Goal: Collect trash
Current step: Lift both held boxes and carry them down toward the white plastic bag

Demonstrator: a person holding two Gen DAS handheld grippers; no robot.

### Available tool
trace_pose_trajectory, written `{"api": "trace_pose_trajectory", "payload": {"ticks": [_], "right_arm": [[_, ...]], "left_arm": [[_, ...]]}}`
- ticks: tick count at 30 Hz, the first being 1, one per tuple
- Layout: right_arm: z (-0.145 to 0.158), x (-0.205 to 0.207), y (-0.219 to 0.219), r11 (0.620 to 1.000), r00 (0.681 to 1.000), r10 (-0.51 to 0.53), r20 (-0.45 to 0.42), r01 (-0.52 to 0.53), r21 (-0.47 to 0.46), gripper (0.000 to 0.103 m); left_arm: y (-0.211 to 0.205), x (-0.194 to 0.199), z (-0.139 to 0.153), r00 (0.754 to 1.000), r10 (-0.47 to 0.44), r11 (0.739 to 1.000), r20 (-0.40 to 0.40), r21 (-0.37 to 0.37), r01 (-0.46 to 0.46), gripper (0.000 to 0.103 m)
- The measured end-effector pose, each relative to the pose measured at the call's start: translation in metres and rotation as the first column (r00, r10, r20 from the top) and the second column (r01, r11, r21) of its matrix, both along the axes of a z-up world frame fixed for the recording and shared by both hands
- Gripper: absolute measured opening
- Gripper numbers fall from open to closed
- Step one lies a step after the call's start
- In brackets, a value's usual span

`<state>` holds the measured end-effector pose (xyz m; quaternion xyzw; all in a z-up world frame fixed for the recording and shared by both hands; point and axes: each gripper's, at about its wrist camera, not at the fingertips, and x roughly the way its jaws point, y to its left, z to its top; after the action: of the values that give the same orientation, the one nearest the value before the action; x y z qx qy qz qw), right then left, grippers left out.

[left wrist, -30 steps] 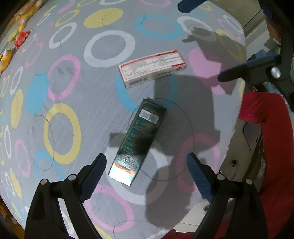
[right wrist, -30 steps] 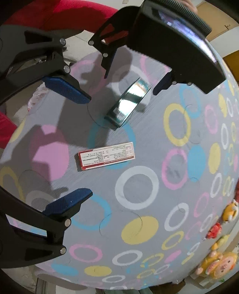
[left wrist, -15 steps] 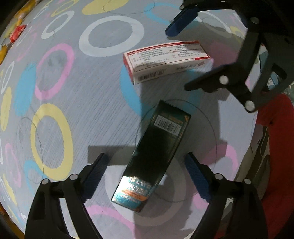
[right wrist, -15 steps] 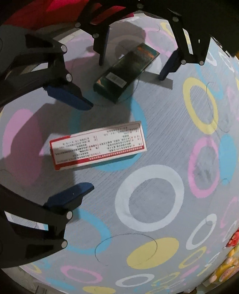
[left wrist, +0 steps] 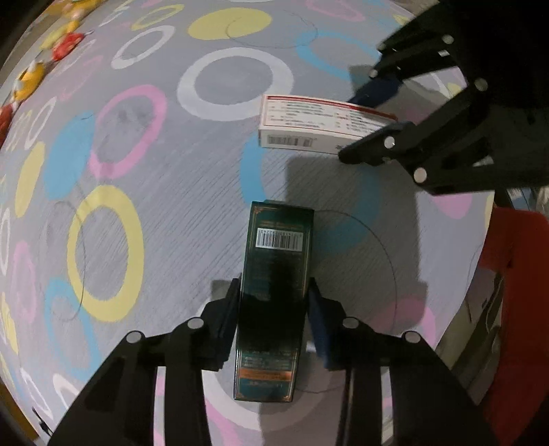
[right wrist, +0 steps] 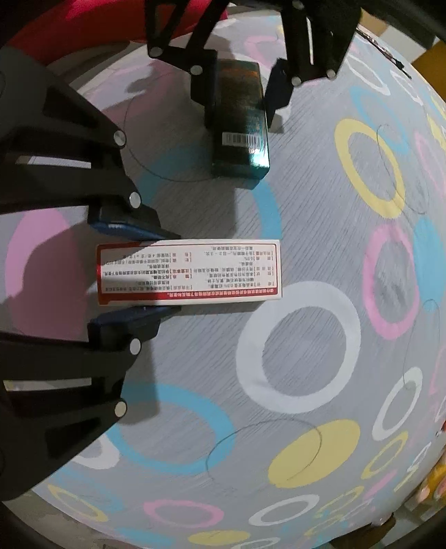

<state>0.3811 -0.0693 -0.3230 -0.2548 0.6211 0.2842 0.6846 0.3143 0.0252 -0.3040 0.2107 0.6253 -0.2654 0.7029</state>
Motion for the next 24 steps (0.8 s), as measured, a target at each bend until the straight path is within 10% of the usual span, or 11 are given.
{"api": "trace_pose_trajectory", "payload": {"ticks": [5,13,24], "right_arm": [[0.016,-0.011,-0.015,0.995,0.995,-0.094,0.026,0.093,0.045,0.034],[0.087,-0.052,-0.047,0.967,0.953,-0.23,0.196,0.202,0.152,0.033],[0.186,-0.141,-0.052,0.919,0.868,-0.355,0.347,0.255,0.301,0.033]], "left_arm": [[0.007,-0.008,0.015,0.991,0.123,0.992,0.055,0.014,-0.124,0.037],[0.03,-0.031,0.079,0.909,0.385,0.923,0.157,-0.095,-0.374,0.037],[0.017,-0.122,0.17,0.81,0.506,0.863,0.296,-0.173,-0.476,0.037]]}}
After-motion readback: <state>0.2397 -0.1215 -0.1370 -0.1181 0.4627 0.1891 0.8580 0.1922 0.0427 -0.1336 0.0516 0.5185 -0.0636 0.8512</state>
